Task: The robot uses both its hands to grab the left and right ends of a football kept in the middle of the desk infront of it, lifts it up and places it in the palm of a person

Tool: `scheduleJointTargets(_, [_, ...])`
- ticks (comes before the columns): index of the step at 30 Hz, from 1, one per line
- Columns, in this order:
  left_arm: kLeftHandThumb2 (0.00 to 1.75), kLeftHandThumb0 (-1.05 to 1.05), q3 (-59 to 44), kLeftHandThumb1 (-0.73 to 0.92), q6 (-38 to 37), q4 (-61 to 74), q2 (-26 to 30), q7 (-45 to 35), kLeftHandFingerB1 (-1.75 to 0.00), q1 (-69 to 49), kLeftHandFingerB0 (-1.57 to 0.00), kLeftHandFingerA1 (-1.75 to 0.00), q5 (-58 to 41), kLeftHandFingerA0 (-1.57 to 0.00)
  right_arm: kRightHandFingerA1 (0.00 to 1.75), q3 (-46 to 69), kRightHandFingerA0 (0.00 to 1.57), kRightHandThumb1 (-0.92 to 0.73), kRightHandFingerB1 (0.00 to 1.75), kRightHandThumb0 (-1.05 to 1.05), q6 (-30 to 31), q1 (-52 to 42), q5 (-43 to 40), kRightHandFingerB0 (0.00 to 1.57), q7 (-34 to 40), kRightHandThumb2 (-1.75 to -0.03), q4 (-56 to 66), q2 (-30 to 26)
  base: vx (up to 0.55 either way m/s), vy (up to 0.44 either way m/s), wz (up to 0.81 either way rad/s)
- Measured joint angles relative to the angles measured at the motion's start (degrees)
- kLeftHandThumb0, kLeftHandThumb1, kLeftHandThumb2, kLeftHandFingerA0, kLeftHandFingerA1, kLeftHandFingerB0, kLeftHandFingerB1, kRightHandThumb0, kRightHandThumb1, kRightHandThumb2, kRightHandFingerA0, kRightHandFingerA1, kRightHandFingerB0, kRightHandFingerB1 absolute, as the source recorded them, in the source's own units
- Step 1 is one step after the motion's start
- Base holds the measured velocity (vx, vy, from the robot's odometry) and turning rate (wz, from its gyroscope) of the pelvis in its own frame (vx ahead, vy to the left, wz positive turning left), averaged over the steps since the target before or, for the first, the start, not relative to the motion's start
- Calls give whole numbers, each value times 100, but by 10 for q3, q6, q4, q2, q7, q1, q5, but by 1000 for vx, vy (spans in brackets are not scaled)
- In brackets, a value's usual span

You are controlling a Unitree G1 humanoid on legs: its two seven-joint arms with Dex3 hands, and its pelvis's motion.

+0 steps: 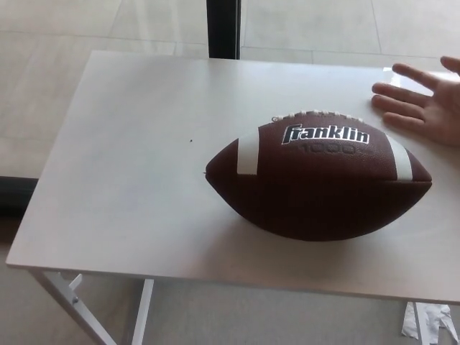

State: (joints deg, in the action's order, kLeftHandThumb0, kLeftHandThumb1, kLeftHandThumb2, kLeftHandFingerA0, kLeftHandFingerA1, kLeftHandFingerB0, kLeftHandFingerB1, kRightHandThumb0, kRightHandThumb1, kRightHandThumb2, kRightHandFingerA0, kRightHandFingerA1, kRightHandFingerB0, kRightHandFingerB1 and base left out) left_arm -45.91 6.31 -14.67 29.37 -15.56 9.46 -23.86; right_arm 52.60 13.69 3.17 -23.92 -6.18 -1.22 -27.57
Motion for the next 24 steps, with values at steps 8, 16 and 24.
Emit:
scheduleJointTargets(8, [115, -88, 157, 74, 49, 128, -86, 39, -41, 97, -6, -60, 5, -23, 56, -137, 31, -80, 40, -105, 22, 58, 2, 14, -1, -118, 57, 8, 0, 0, 0])
scheduleJointTargets(16, [77, -92, 313, 92, 104, 162, -178, 88, -39, 134, -18, -56, 34, -34, 55, -282, 31, -79, 34, -94, 39, 89, 17, 6, -7, -120, 33, 35, 0, 0, 0])
scheduleJointTargets(24, [82, -95, 389, 92, 113, 122, -223, 119, -39, 130, -19, -57, 78, -35, 41, -356, 40, -92, 29, -98, 51, 124, 56, 22, 4, -72, -52, 51, 0, 0, 0])
